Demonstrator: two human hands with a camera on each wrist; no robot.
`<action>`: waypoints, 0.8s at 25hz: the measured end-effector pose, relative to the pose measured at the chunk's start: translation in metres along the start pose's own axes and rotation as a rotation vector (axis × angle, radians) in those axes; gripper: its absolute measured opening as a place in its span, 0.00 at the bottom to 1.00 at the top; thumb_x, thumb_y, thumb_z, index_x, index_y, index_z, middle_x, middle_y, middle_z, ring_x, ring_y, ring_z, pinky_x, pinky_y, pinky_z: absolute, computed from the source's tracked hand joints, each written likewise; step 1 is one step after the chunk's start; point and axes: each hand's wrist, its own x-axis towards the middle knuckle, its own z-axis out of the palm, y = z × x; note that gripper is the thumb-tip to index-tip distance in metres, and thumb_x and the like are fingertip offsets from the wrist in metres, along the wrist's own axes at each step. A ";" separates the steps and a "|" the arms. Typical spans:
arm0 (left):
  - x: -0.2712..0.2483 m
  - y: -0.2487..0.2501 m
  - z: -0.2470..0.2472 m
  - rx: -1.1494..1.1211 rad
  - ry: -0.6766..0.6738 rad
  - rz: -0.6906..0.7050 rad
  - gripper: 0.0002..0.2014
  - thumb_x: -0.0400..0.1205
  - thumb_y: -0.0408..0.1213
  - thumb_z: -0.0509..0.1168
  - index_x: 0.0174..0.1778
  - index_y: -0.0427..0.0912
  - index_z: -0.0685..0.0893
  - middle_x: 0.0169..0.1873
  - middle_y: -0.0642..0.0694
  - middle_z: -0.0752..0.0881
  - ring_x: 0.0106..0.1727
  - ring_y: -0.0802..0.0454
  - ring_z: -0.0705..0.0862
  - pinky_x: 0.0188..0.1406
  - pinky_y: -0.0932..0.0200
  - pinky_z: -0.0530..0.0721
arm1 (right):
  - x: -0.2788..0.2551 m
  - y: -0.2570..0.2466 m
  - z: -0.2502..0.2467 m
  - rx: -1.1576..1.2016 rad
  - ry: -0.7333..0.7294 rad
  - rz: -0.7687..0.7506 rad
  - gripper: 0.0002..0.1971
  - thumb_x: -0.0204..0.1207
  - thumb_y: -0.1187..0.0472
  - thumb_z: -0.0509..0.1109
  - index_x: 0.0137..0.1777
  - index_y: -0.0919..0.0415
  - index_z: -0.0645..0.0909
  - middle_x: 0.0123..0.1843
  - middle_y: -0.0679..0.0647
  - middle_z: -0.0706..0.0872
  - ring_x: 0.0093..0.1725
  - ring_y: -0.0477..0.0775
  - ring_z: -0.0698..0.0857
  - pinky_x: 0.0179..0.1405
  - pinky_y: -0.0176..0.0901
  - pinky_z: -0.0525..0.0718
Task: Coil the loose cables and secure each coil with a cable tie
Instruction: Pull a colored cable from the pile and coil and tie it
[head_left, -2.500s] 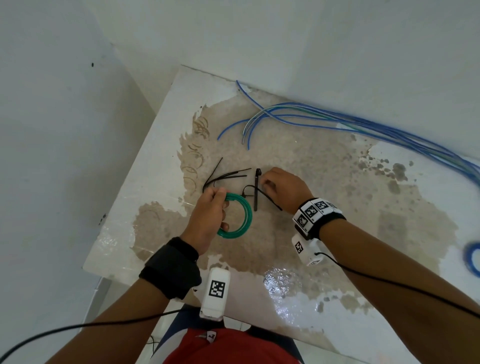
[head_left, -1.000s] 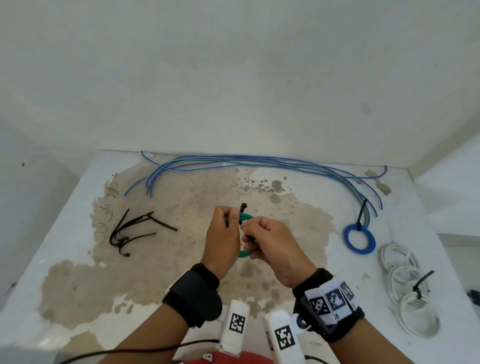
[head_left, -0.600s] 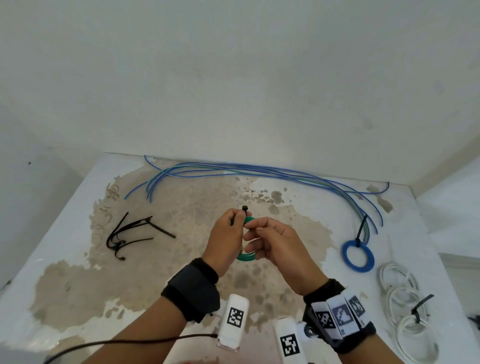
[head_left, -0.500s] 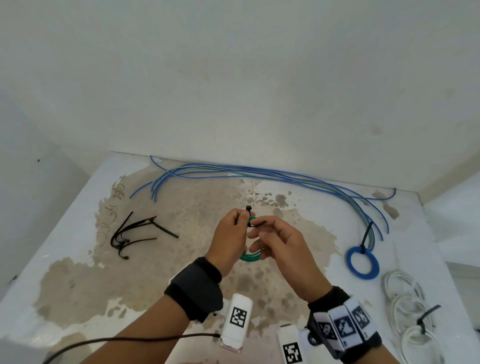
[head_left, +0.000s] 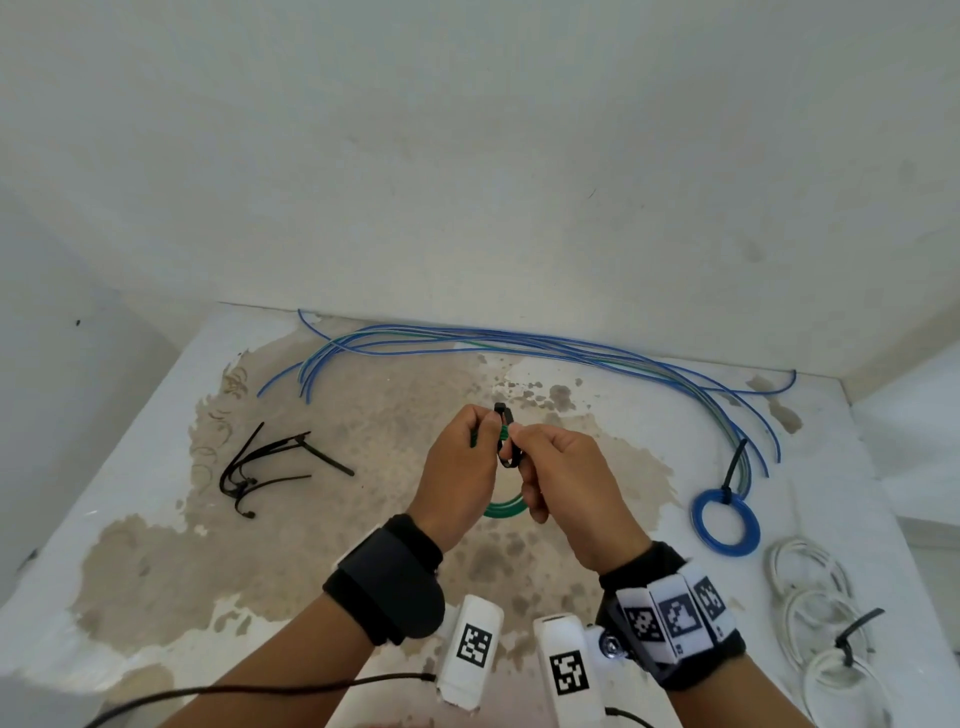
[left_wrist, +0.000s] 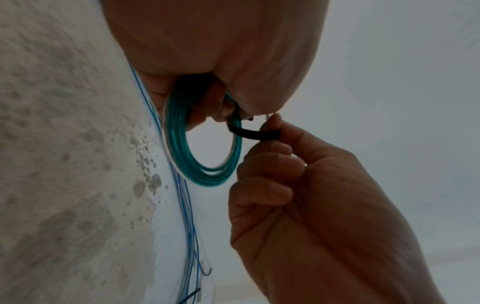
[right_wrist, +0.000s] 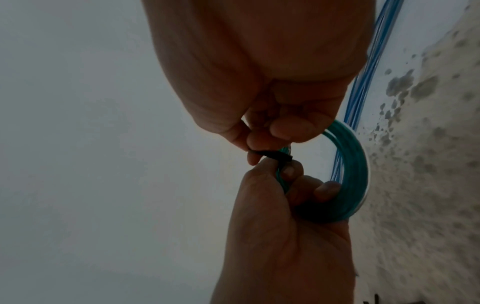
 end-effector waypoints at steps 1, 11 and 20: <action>0.000 0.000 0.001 -0.004 -0.002 0.000 0.14 0.91 0.45 0.56 0.45 0.41 0.80 0.29 0.54 0.79 0.25 0.61 0.72 0.33 0.57 0.71 | 0.001 -0.001 0.000 -0.005 -0.003 0.019 0.18 0.86 0.54 0.66 0.35 0.58 0.86 0.23 0.52 0.75 0.23 0.54 0.73 0.25 0.45 0.73; -0.012 0.000 0.004 0.051 -0.028 0.093 0.13 0.92 0.44 0.56 0.45 0.43 0.78 0.30 0.54 0.79 0.24 0.62 0.71 0.30 0.61 0.69 | -0.002 -0.003 -0.002 0.086 0.001 0.094 0.17 0.86 0.56 0.66 0.36 0.61 0.85 0.22 0.50 0.71 0.21 0.49 0.68 0.21 0.40 0.68; -0.016 -0.002 0.008 0.339 0.091 0.411 0.08 0.91 0.38 0.57 0.53 0.51 0.81 0.34 0.55 0.84 0.33 0.56 0.81 0.32 0.62 0.76 | -0.005 -0.009 -0.008 0.227 -0.006 0.162 0.17 0.87 0.57 0.65 0.35 0.57 0.84 0.24 0.48 0.69 0.21 0.46 0.66 0.21 0.38 0.66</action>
